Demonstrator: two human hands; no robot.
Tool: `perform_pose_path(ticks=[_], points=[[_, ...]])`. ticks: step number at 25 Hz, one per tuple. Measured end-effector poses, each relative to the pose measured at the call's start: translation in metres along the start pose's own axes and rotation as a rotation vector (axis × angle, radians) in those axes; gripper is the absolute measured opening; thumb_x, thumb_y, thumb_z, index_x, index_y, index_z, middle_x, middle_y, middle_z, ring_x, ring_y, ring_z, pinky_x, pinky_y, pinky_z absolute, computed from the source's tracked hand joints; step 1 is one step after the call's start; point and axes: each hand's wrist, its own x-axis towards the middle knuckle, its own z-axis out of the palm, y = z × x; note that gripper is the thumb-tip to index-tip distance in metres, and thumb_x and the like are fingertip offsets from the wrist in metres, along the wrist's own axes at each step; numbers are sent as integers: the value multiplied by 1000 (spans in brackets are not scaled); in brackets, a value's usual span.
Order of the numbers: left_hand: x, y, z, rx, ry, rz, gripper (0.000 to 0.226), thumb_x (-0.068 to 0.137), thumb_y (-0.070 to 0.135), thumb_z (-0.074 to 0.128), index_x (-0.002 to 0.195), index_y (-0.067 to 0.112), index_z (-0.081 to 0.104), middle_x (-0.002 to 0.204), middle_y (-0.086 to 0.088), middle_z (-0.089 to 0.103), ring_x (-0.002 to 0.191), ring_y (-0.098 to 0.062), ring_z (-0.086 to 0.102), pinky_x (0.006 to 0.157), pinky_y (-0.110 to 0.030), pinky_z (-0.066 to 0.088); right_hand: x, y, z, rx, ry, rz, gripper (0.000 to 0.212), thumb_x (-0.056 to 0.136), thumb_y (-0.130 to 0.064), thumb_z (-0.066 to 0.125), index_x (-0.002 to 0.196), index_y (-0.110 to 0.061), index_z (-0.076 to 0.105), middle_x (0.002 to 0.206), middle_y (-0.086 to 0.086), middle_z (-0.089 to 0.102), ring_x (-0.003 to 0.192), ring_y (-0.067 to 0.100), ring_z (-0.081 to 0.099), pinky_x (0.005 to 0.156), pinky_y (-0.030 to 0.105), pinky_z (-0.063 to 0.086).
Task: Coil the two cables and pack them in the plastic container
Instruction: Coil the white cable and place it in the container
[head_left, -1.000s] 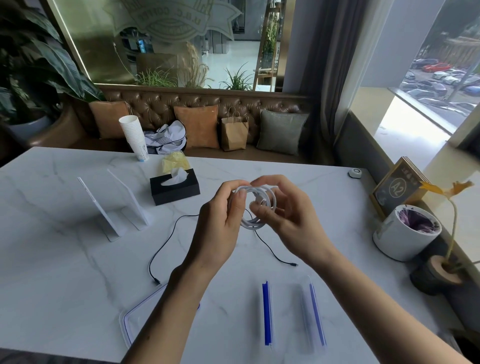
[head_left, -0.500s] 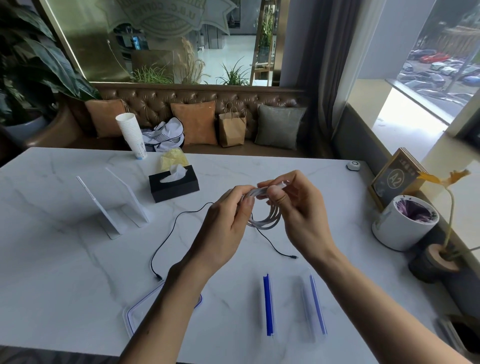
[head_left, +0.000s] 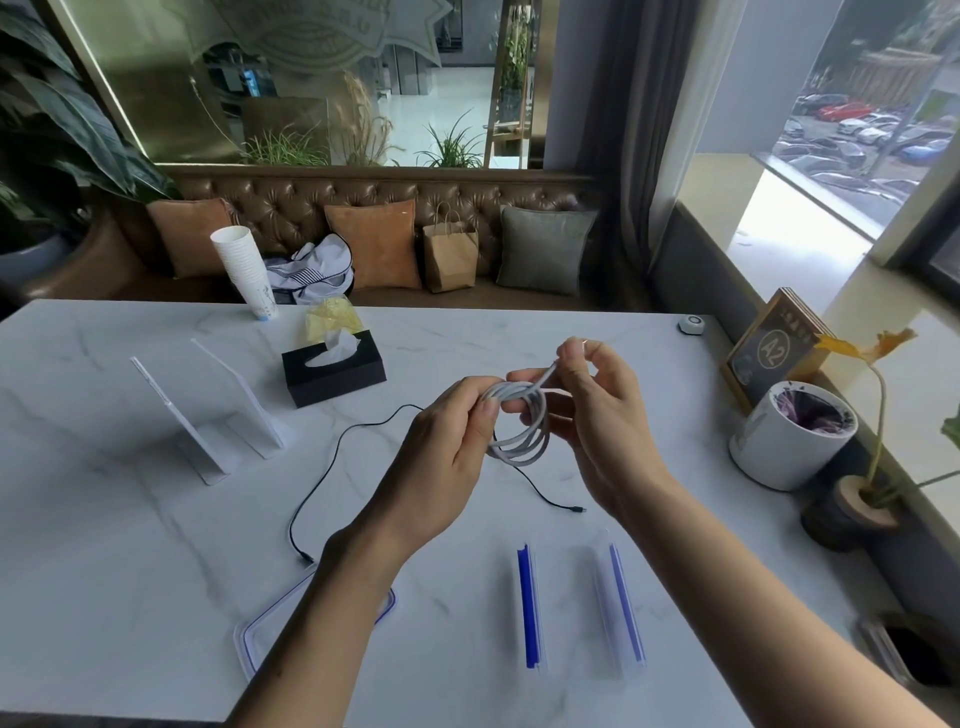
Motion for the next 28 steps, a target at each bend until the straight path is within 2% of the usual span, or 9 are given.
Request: perform_pose_path(ticks=[3, 8, 10, 12, 17, 19, 23, 26, 28], points=[[1, 0, 4, -40, 27, -17, 29, 105, 18, 37, 123, 17, 60, 70, 33, 57, 64, 9, 52, 59, -7, 35, 1, 3, -2, -66, -56, -3, 32, 103, -37, 43, 117, -8, 47, 97, 10, 77, 85, 26, 76, 75, 32, 60], [4, -12, 8, -97, 109, -79, 28, 105, 24, 36, 119, 21, 61, 77, 25, 60, 65, 0, 52, 61, -20, 38, -2, 13, -4, -173, -150, -83, 22, 99, -25, 56, 118, -14, 56, 112, 8, 71, 100, 23, 71, 89, 46, 58], [7, -13, 9, -94, 111, -86, 28, 105, 24, 37, 119, 20, 61, 82, 20, 62, 68, 2, 54, 62, -17, 38, -2, 17, -8, -166, -192, -75, 27, 93, -22, 63, 119, -19, 58, 119, 7, 68, 108, 26, 68, 94, 51, 56], [9, -14, 9, -92, 113, -93, 28, 105, 24, 37, 119, 19, 61, 76, 23, 61, 66, 4, 54, 60, -13, 37, -1, 18, -12, -129, -203, -46, 34, 88, -22, 64, 121, -21, 57, 122, 7, 67, 111, 27, 67, 95, 49, 54], [10, -18, 17, -187, 64, -130, 28, 104, 23, 40, 119, 17, 63, 72, 27, 59, 64, 4, 52, 61, -11, 38, 7, 15, -32, -12, -210, 136, 34, 94, -30, 55, 122, -12, 60, 114, 21, 69, 109, 31, 68, 95, 45, 53], [10, -21, 24, -228, 50, -178, 26, 103, 23, 42, 118, 18, 63, 72, 28, 59, 66, 4, 51, 63, -12, 39, 10, 19, -42, -24, -215, 239, 31, 98, -27, 53, 118, -6, 64, 105, 20, 71, 105, 32, 69, 95, 44, 55], [7, -33, 51, -323, -2, -333, 23, 102, 27, 45, 116, 22, 63, 80, 10, 62, 68, -4, 52, 64, -24, 44, 8, 37, -62, -104, -196, 363, 22, 98, -14, 55, 112, -2, 67, 94, 9, 71, 90, 23, 68, 91, 39, 57], [3, -44, 73, -342, -48, -404, 21, 101, 26, 47, 115, 21, 63, 94, 0, 67, 76, -11, 56, 64, -23, 46, 6, 54, -80, -118, -146, 414, 20, 96, -11, 56, 110, -2, 68, 88, 6, 72, 81, 19, 68, 85, 36, 59], [0, -50, 84, -377, -54, -461, 20, 100, 26, 50, 114, 21, 62, 101, -1, 67, 82, -11, 60, 68, -23, 49, 4, 65, -90, -115, -95, 439, 22, 96, -10, 56, 112, 1, 66, 88, 8, 73, 82, 20, 69, 89, 39, 59]])
